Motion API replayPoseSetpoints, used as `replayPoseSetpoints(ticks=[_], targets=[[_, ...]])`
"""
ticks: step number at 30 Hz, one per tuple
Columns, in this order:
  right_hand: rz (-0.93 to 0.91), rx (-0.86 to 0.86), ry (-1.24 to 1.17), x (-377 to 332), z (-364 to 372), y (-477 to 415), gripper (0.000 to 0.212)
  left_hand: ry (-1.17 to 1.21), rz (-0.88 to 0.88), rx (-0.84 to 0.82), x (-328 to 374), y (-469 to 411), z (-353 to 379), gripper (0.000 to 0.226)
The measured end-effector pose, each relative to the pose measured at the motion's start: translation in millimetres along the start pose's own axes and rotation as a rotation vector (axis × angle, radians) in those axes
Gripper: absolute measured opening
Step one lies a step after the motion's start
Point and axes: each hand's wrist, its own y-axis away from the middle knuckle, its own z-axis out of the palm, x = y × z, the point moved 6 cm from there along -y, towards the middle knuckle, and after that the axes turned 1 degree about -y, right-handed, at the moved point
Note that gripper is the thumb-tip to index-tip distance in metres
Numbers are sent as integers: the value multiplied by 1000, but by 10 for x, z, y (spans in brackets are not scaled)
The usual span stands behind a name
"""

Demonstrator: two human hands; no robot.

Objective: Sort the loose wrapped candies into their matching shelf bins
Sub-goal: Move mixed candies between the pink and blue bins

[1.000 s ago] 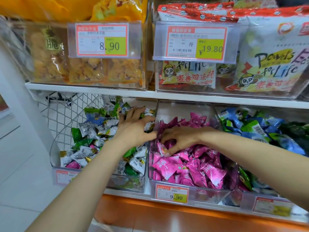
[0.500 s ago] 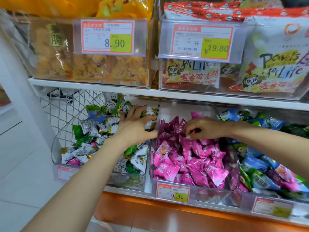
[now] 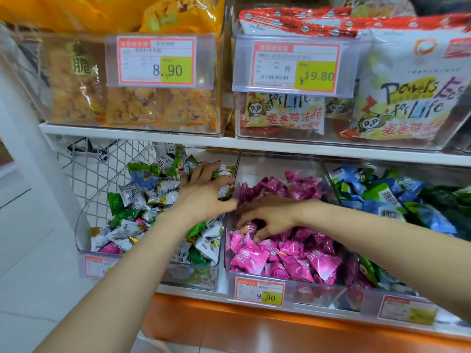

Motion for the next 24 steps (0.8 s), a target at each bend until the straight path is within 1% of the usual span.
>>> replayPoseSetpoints(ticks=[4, 7, 9, 15, 18, 21, 24], targets=[[-19, -23, 123, 62, -12, -44, 42, -2, 9, -2, -10, 9, -3, 55], [18, -64, 154, 198, 22, -25, 44, -8, 8, -5, -18, 17, -10, 54], [28, -54, 147, 261, 23, -9, 43, -3, 7, -10, -21, 26, -7, 54], [31, 135, 6, 450, -150, 184, 33, 0, -1, -5, -42, 29, -1, 54], [85, 223, -27, 647, -172, 352, 27, -4, 2, -8, -34, 25, 2, 54], [126, 243, -82, 782, -132, 455, 25, -2, 2, -4, -32, 26, 4, 54], [167, 216, -148, 817, -117, 490, 28, -5, 3, -4, -33, 25, 7, 54]])
